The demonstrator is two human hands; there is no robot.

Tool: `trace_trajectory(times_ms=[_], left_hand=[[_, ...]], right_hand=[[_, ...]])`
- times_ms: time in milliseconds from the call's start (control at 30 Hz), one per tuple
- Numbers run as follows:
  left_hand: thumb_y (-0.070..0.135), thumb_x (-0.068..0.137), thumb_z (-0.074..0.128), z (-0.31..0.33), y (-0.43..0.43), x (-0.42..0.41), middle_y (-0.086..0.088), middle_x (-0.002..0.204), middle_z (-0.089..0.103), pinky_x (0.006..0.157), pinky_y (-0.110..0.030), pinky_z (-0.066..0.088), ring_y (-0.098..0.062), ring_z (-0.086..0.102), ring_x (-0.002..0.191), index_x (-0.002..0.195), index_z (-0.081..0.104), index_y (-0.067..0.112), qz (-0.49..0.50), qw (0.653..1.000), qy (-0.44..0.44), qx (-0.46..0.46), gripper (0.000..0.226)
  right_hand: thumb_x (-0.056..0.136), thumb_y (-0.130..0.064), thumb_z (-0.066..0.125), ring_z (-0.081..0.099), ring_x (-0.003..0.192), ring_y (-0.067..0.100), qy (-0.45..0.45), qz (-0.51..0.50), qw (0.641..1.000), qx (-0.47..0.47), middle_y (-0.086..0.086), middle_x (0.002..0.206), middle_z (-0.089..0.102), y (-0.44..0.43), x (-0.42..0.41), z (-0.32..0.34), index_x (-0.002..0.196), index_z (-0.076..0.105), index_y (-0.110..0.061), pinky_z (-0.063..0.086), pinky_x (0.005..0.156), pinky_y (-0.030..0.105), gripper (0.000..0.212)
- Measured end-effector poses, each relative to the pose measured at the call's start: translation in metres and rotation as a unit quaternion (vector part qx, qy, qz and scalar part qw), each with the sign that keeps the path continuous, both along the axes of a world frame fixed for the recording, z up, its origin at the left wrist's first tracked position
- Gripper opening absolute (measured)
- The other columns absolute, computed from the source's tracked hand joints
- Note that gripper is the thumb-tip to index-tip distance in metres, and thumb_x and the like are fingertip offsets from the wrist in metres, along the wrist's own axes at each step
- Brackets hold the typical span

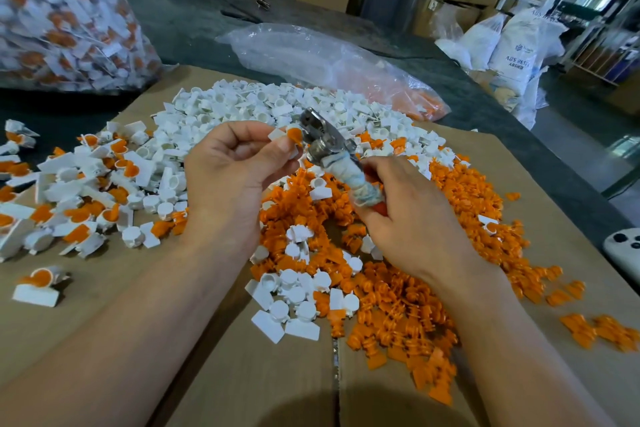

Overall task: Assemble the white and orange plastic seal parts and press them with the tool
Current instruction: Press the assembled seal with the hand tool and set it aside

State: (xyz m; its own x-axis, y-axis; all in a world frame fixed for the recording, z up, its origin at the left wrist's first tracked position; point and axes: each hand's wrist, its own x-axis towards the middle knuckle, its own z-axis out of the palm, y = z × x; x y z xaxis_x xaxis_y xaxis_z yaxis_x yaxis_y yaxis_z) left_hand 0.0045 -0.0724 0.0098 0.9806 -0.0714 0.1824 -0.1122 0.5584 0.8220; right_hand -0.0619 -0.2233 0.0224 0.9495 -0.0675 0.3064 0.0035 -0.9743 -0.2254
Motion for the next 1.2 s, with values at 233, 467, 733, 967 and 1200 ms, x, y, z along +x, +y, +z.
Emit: trace_trajectory(times_ms=[233, 467, 733, 967, 1200], left_hand=[[0.010, 0.059, 0.067, 0.0001, 0.0001, -0.0010, 0.003, 0.058, 0.068, 0.056, -0.019, 0.053, -0.010, 0.068, 0.059, 0.077, 0.059, 0.011, 0.006, 1.000, -0.016, 0.009, 0.020], [0.008, 0.060, 0.066, 0.0005, -0.0014, -0.0026, 0.004, 0.056, 0.067, 0.055, -0.019, 0.053, -0.009, 0.068, 0.059, 0.076, 0.058, 0.011, 0.013, 1.000, -0.023, 0.014, 0.018], [0.001, 0.067, 0.065, 0.0000, -0.0012, -0.0034, 0.004, 0.055, 0.066, 0.055, -0.019, 0.053, -0.010, 0.068, 0.059, 0.077, 0.058, 0.011, 0.002, 0.999, -0.034, 0.027, 0.015], [0.003, 0.067, 0.065, 0.0008, -0.0012, -0.0043, 0.006, 0.054, 0.066, 0.056, -0.020, 0.054, -0.009, 0.068, 0.060, 0.076, 0.057, 0.011, -0.001, 0.999, -0.038, 0.028, 0.014], [-0.008, 0.076, 0.062, -0.0007, -0.0005, -0.0036, 0.007, 0.052, 0.064, 0.054, -0.019, 0.052, -0.008, 0.066, 0.056, 0.074, 0.057, 0.012, 0.008, 0.998, -0.038, 0.047, 0.020]], right_hand=[[0.089, -0.033, 0.054, 0.043, 0.114, 0.015, 0.006, 0.001, 1.000, 0.002, 0.000, 0.129, 0.045, 0.0001, -0.0012, -0.0001, 0.134, 0.036, -0.018, 0.035, 0.088, 0.026, 0.051], [0.088, -0.032, 0.055, 0.046, 0.107, 0.014, 0.000, -0.003, 1.000, -0.014, -0.001, 0.122, 0.048, -0.0015, -0.0010, -0.0020, 0.129, 0.040, -0.018, 0.031, 0.078, 0.022, 0.046], [0.085, -0.032, 0.058, 0.033, 0.087, 0.012, -0.029, 0.007, 0.997, -0.068, 0.002, 0.101, 0.057, -0.0007, -0.0027, 0.0000, 0.112, 0.053, -0.015, 0.016, 0.066, 0.025, 0.032], [0.084, -0.032, 0.057, 0.039, 0.076, 0.012, -0.004, 0.022, 0.999, -0.039, -0.007, 0.082, 0.046, 0.0013, -0.0039, 0.0039, 0.092, 0.044, -0.023, 0.024, 0.054, 0.024, 0.018], [0.084, -0.027, 0.059, 0.038, 0.064, 0.008, 0.017, 0.045, 0.998, 0.034, -0.011, 0.071, 0.042, 0.0003, -0.0023, 0.0013, 0.083, 0.040, -0.024, 0.030, 0.051, 0.025, 0.019]])
